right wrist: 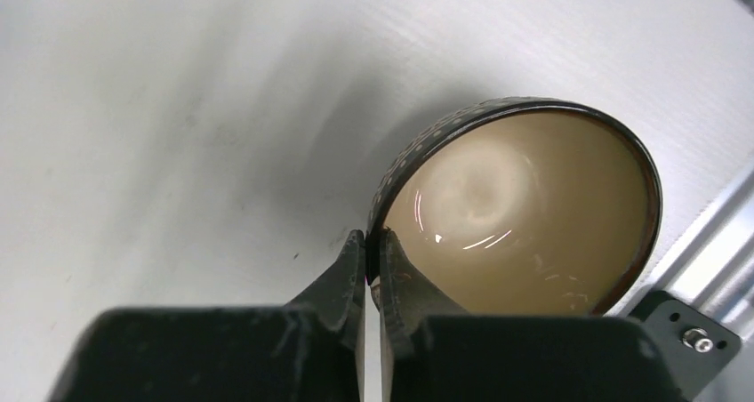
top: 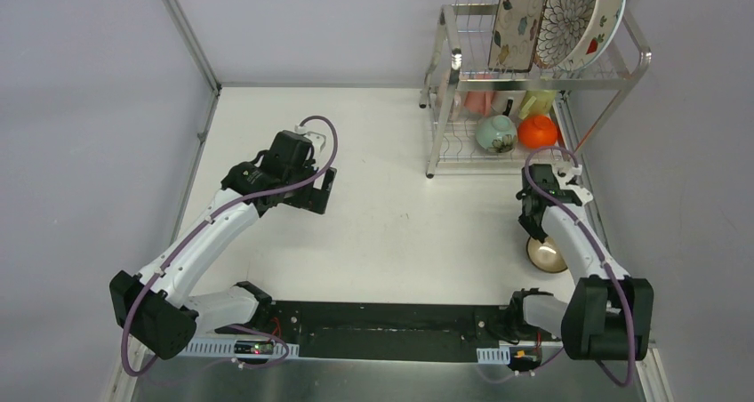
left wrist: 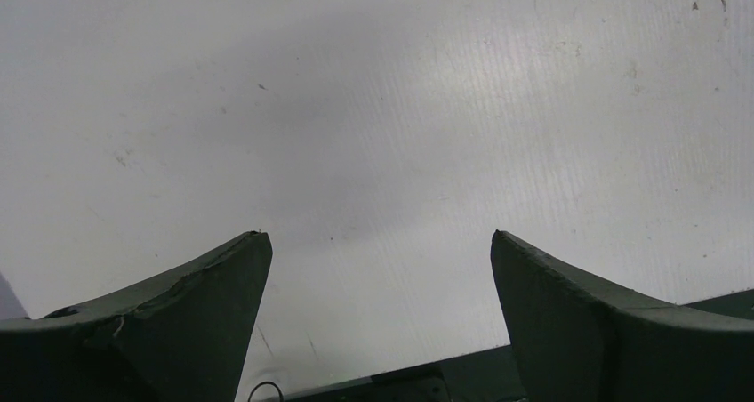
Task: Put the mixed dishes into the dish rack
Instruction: Move the bowl to the center of the board.
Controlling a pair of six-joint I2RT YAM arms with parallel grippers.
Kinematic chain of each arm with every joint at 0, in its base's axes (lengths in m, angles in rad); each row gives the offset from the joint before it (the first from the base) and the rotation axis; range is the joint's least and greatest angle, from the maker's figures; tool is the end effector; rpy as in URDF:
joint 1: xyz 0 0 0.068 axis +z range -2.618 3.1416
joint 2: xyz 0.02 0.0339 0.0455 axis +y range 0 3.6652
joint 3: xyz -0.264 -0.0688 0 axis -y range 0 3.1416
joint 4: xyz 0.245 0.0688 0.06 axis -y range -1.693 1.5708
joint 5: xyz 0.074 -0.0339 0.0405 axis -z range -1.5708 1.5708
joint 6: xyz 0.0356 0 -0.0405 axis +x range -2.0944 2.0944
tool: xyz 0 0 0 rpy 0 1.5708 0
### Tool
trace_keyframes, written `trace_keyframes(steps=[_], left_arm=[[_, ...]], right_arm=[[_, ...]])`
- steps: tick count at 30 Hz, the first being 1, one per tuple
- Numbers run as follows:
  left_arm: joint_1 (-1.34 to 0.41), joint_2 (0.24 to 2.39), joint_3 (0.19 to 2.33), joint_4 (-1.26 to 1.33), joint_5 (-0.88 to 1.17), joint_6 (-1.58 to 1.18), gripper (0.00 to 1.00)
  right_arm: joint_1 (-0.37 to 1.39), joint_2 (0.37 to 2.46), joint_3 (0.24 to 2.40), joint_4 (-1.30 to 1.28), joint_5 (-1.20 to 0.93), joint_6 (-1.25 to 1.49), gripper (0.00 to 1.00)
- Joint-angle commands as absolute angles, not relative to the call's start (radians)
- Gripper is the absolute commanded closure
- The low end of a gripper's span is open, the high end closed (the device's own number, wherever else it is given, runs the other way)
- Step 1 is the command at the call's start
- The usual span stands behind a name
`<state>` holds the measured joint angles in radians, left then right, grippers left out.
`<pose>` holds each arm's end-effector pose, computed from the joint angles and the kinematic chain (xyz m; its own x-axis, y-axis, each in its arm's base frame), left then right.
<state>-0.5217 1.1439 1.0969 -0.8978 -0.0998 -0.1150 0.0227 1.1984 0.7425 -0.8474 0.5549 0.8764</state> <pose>0.1945 -0.1077 0.3136 -0.7490 0.2989 -0.5913 0.3617 0.9322 0.0130 0.1983 -0.0143 0.2049 -0.5248 0.6414 -0.5596 0.8177 0.5626 -0.1220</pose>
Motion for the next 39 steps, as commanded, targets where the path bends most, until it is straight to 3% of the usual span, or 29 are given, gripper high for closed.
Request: trace_keyframes(steps=[1,10,14,23,31,39], left_arm=[[-0.514,1.125,1.109,-0.892,-0.172,-0.126,0.01],[-0.506,1.136,1.107,-0.898,-0.147,-0.124,0.01],[-0.504,1.151,1.112,-0.906,-0.144,-0.130,0.01],[-0.493,1.140,1.113,-0.911,-0.218,-0.154,0.01],[-0.494,1.114,1.107,-0.902,-0.166,-0.144,0.03],[-0.494,1.119,1.105,-0.890,-0.058,-0.125,0.07]], right_arm=[[0.024,1.123,0.718,-0.724,0.344,0.811,1.00],[0.075,1.074,0.687,-0.605,0.021,0.726,1.00],[0.192,1.054,0.656,-0.492,-0.109,0.682,1.00],[0.603,1.138,0.720,-0.415,0.067,0.549,1.00],[0.902,1.284,0.834,-0.321,-0.023,0.285,1.00],[1.094,1.527,0.980,-0.324,-0.049,0.198,1.00]])
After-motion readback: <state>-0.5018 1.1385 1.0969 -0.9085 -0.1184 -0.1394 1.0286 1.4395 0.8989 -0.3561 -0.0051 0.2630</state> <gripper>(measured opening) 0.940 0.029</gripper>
